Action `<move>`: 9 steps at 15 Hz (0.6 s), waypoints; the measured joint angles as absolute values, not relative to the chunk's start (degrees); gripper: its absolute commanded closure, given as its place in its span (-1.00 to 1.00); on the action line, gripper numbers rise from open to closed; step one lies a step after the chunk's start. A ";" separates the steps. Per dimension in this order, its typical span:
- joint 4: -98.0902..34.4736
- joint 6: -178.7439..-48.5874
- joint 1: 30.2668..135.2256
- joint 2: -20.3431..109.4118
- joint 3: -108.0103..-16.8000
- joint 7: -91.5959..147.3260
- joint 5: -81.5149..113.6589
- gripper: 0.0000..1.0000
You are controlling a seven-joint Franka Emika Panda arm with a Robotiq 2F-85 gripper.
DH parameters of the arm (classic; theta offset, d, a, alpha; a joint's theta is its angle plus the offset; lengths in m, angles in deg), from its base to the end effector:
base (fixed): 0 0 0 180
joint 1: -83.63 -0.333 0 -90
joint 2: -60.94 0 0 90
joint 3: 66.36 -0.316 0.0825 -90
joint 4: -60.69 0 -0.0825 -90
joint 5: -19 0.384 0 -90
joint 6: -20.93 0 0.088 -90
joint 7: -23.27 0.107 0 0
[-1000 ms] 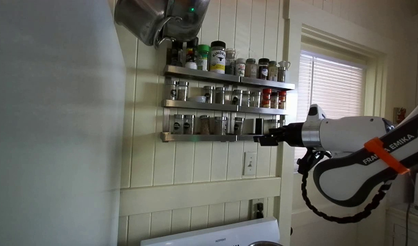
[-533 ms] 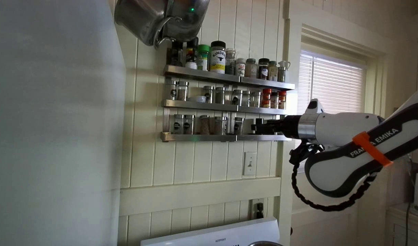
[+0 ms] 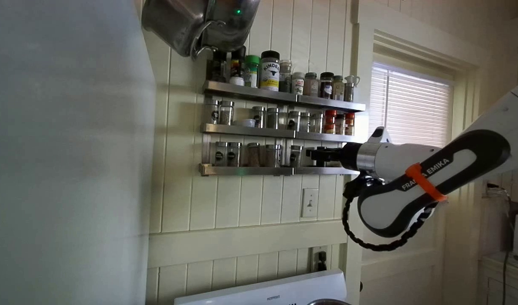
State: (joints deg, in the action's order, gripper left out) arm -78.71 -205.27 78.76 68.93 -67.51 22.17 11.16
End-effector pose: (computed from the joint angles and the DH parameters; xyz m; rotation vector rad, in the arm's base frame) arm 0.4741 0.0695 0.5609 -2.0660 -0.3427 -2.2631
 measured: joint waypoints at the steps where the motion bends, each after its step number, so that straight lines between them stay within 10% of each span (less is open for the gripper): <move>1: -77.88 -205.46 78.87 67.93 -67.51 22.17 11.33 -1.00; 9: -71.48 -206.16 79.59 60.83 -67.52 22.12 11.61 -1.00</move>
State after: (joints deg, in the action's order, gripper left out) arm -71.48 -206.16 79.59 60.83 -67.52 22.12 11.61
